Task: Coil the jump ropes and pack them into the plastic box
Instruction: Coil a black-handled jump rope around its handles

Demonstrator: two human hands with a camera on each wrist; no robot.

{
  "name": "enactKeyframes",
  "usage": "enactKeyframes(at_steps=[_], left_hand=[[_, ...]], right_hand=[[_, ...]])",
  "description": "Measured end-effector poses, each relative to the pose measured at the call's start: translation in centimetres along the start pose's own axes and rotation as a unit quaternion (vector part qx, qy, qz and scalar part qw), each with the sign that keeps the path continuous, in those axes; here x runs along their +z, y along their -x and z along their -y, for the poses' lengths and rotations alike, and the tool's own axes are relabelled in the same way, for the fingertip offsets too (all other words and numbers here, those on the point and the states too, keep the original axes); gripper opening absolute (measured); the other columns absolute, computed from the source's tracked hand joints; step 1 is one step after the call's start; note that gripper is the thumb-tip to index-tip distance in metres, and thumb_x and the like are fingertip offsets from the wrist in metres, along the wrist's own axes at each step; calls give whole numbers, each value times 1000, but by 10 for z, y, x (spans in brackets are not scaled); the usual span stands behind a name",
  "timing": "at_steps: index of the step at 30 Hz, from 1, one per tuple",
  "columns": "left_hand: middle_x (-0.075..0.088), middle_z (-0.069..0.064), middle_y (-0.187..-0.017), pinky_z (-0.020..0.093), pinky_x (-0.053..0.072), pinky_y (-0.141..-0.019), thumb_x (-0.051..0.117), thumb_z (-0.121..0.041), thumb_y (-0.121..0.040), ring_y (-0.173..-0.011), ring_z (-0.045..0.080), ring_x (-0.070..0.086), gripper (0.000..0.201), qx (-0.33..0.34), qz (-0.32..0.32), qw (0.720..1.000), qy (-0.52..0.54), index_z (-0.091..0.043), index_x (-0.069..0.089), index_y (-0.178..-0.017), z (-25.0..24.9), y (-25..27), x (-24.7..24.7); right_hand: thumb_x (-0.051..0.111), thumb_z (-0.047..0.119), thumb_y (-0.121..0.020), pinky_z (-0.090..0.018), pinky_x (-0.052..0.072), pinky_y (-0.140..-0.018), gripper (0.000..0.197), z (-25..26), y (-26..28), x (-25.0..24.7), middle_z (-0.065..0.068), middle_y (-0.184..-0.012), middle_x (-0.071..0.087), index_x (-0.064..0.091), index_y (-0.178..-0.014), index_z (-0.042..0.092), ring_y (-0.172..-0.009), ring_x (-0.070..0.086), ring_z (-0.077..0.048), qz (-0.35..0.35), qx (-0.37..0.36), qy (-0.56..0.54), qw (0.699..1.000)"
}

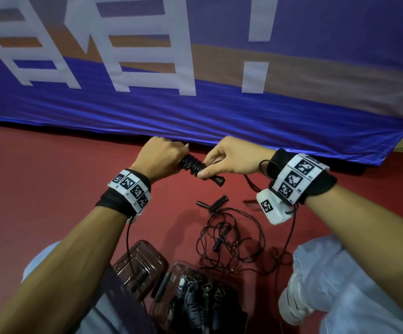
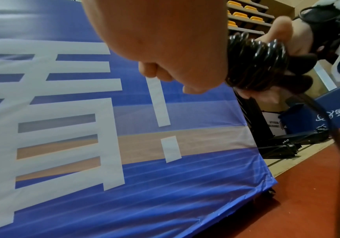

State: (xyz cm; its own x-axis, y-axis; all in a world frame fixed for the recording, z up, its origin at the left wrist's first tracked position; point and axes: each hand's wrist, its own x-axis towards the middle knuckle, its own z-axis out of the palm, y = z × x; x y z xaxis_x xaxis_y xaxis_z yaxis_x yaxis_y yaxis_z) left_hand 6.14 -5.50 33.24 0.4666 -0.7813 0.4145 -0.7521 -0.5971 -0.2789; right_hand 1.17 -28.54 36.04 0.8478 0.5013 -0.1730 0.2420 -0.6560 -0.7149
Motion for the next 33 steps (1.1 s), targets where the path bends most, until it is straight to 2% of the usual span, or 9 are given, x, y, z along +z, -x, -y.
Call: enactKeyframes(at_steps=[1, 3, 6, 9, 11, 16, 23, 29, 33], left_hand=[[57, 0, -58, 25, 29, -42, 63, -12, -93, -44, 26, 54, 26, -1, -30, 1000, -1, -11, 60, -67, 1, 0, -1], [55, -1, -58, 26, 30, -39, 60, -14, -98, -44, 23, 53, 31, -9, -82, 997, 8, -13, 60, -67, 3, 0, -5], [56, -3, -58, 29, 33, -38, 60, -16, -100, -45, 21, 53, 32, -18, -137, 989, 49, -14, 63, -68, 3, 3, -4], [57, -2, -57, 26, 33, -41, 62, -14, -98, -43, 21, 52, 32, -59, -162, 980, 101, -15, 64, -66, 0, 2, -1], [57, -1, -55, 26, 36, -41, 64, -14, -96, -43, 22, 52, 32, -97, -182, 970, 126, -14, 62, -64, -2, 3, 1], [59, 1, -52, 31, 42, -44, 63, -19, -95, -43, 22, 54, 34, -189, -187, 949, 171, -13, 63, -62, -8, 2, 6], [52, -3, -46, 26, 32, -50, 64, -14, -71, -45, 22, 52, 17, -344, -99, 905, 230, -12, 60, -54, -21, -4, 8], [53, 3, -54, 32, 39, -54, 60, -17, -76, -57, 34, 56, 22, -484, -28, 836, 257, -10, 53, -57, -26, -14, 11], [63, 11, -83, 35, 42, -67, 60, -22, -83, -82, 39, 62, 13, -493, 72, 853, 158, -11, 54, -79, -26, -15, 14]], right_hand=[[77, 56, -83, -35, 56, -72, 34, 1, 1, 0, 6, -79, 76, 82, -94, 24, -67, 68, -15, 12, 0, -25, 1000], [72, 50, -90, -26, 30, -48, 35, 3, 1, 0, 2, -65, 64, 82, -98, 17, -47, 37, -13, 52, 3, -93, 994], [65, 42, -98, -25, 15, -46, 46, 4, -2, 5, -16, -65, 50, 76, -109, -2, -47, 17, -13, 142, 18, -214, 966], [58, 35, -102, -20, 13, -42, 56, 4, -5, 5, -18, -87, 71, 61, -119, -18, -43, 14, -9, 164, 34, -293, 941], [52, 32, -105, -19, 10, -42, 47, 7, -5, 3, -11, -95, 75, 62, -114, -12, -36, 17, -6, 159, 36, -329, 930], [56, 37, -96, -17, 10, -41, 42, 8, -5, 1, -5, -81, 67, 59, -109, -3, -29, 27, -3, 159, 46, -442, 881], [43, 47, -105, -19, 9, -42, 51, 8, -7, 7, 0, -63, 58, 57, -97, -1, -28, 28, -3, 112, 44, -540, 833], [28, 31, -111, -18, 9, -39, 46, 11, -18, 22, -1, -63, 56, 57, -98, -1, -32, 26, -6, 15, 62, -644, 762], [23, 18, -111, -15, 14, -31, 36, 17, -31, 35, 0, -58, 45, 49, -89, 8, -30, 25, -2, -48, 144, -598, 787]])
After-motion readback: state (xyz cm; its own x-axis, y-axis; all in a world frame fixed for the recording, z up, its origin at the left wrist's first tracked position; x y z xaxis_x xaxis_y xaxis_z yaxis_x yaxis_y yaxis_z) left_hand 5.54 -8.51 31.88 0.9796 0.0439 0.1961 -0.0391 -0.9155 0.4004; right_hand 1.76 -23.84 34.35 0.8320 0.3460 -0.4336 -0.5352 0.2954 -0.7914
